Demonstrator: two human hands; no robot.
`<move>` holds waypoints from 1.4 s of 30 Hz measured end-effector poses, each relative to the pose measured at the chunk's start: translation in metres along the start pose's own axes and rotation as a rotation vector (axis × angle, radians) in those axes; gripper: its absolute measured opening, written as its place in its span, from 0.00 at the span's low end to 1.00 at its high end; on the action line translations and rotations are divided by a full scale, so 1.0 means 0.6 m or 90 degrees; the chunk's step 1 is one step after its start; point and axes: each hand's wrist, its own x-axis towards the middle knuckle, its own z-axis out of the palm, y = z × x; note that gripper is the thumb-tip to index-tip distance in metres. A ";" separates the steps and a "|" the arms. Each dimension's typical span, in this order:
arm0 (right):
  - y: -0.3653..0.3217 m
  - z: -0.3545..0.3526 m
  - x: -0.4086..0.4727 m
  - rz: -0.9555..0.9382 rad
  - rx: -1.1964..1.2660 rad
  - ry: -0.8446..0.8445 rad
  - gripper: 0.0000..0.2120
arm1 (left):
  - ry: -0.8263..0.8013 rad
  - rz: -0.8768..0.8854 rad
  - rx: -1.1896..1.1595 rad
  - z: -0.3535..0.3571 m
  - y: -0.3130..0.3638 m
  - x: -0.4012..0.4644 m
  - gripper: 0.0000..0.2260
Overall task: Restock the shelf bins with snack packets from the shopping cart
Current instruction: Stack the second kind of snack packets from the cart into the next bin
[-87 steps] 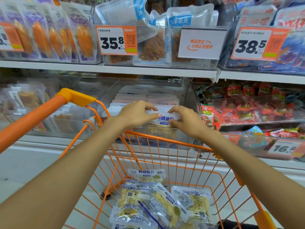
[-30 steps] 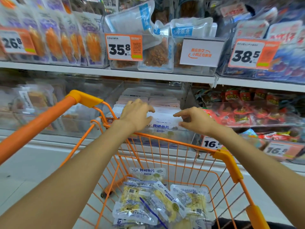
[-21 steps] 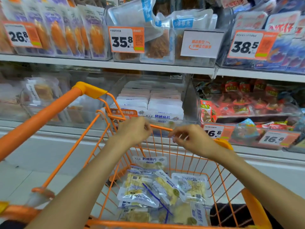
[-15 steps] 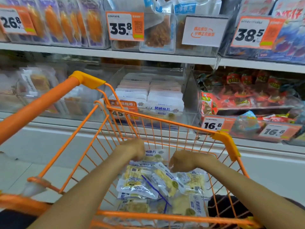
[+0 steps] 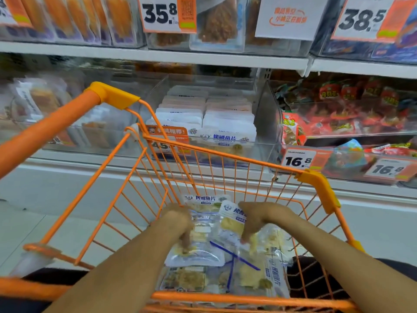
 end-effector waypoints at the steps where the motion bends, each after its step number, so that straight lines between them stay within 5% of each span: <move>1: 0.005 -0.008 -0.004 -0.002 -0.008 0.006 0.38 | -0.007 0.002 -0.017 -0.003 -0.006 0.001 0.33; 4: 0.018 -0.021 -0.016 -0.026 -0.038 -0.030 0.29 | 0.005 0.013 -0.137 -0.016 -0.018 -0.002 0.35; 7: 0.025 -0.029 -0.026 -0.052 -0.034 -0.059 0.25 | 0.046 0.027 -0.274 -0.029 -0.031 0.004 0.26; 12: 0.046 -0.039 -0.031 -0.044 0.003 -0.030 0.28 | -0.072 0.065 -0.688 -0.041 -0.027 -0.006 0.18; 15: 0.051 -0.048 -0.038 -0.059 0.027 -0.011 0.26 | -0.079 0.020 -0.698 -0.037 -0.026 -0.008 0.17; 19: 0.066 -0.070 -0.068 -0.155 0.183 -0.051 0.09 | -0.046 -0.007 -0.765 -0.032 -0.033 -0.006 0.20; 24: 0.094 -0.090 -0.104 -0.271 0.244 -0.066 0.07 | -0.054 0.012 -0.943 -0.034 -0.034 -0.014 0.09; 28: 0.079 -0.072 -0.069 -0.288 0.238 0.099 0.09 | -0.141 -0.011 -1.052 -0.030 -0.043 0.001 0.10; 33: 0.040 -0.022 -0.016 -0.314 0.092 0.202 0.08 | -0.217 -0.006 -1.054 -0.026 -0.056 0.000 0.16; 36: 0.046 -0.030 -0.015 -0.317 0.082 0.283 0.07 | -0.222 0.002 -0.924 -0.044 -0.062 -0.017 0.15; 42: 0.058 -0.057 -0.047 -0.383 0.199 0.183 0.04 | -0.090 -0.006 -0.590 -0.100 -0.068 -0.065 0.21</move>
